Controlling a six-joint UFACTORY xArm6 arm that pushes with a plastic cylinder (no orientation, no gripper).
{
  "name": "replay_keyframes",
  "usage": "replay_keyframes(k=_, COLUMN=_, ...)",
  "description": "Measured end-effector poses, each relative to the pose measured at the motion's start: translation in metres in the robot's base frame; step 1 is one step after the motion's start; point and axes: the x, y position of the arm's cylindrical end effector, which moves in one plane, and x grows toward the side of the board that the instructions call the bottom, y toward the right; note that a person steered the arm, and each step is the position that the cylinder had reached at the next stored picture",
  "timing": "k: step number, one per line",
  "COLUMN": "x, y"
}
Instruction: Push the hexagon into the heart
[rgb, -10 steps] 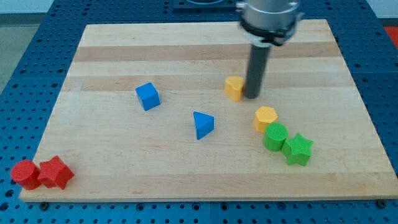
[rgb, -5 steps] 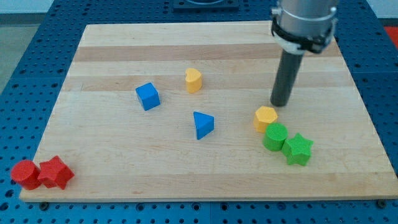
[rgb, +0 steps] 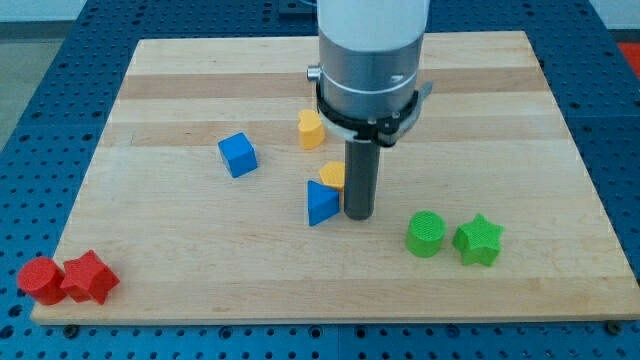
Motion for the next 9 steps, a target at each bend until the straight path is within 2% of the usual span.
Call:
replay_keyframes(k=1, x=-0.002, y=-0.019)
replay_keyframes(k=2, x=-0.051, y=-0.033)
replay_keyframes(k=3, x=-0.072, y=-0.036)
replay_keyframes(k=5, x=-0.047, y=-0.039)
replay_keyframes(k=6, x=-0.056, y=-0.058)
replay_keyframes(k=8, x=-0.070, y=-0.041)
replay_keyframes(k=9, x=-0.090, y=-0.039)
